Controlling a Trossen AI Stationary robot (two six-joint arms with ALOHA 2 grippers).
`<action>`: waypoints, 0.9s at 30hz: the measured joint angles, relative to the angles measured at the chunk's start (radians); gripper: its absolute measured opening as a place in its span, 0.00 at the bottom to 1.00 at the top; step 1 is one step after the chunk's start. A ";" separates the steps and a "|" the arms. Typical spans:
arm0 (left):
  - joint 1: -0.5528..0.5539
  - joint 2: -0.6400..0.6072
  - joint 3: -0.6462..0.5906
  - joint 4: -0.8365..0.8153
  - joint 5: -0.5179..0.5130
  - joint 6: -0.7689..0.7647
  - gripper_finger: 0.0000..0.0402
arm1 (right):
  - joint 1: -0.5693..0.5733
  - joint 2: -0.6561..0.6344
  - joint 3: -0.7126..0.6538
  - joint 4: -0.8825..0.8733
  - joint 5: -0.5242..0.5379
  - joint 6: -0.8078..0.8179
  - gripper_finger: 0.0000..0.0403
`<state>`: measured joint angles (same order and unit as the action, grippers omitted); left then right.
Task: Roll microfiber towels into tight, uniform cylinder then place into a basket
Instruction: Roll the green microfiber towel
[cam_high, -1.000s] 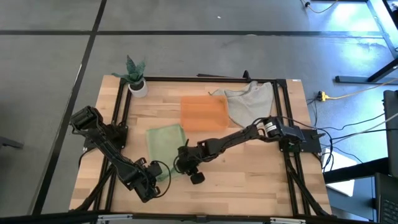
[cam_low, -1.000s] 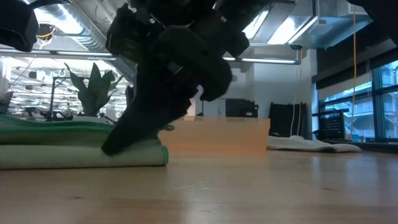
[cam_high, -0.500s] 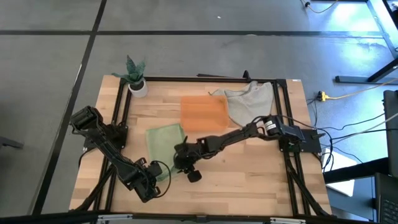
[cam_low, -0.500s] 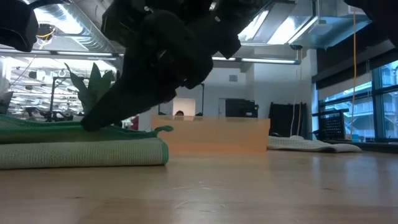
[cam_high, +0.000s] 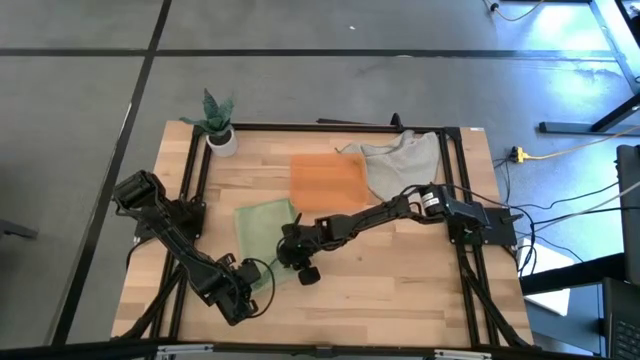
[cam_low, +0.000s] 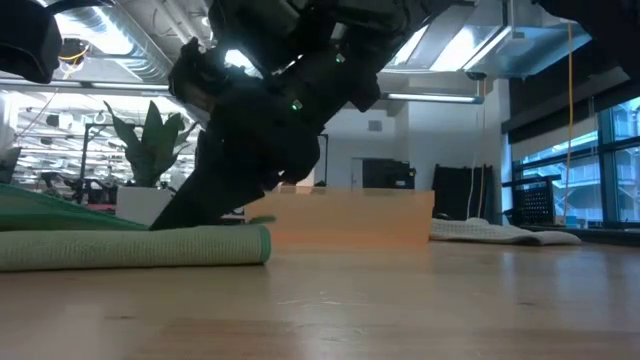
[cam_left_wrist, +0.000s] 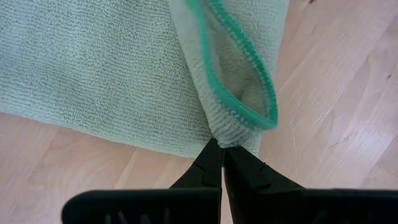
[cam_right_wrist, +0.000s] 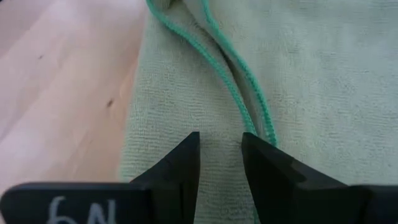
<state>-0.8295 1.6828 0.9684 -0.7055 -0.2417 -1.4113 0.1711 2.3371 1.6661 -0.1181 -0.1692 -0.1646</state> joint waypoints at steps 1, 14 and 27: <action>0.000 0.000 0.000 0.000 0.000 0.000 0.00 | 0.000 0.000 0.000 0.002 0.000 0.000 0.30; 0.000 0.000 0.000 0.001 -0.018 -0.003 0.10 | 0.000 0.000 0.000 0.011 0.000 0.001 0.30; 0.000 -0.016 0.000 -0.171 0.128 0.062 0.19 | -0.004 0.000 0.000 0.012 0.007 0.025 0.30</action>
<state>-0.8295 1.6671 0.9680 -0.8762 -0.1133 -1.3489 0.1667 2.3371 1.6661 -0.1061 -0.1621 -0.1397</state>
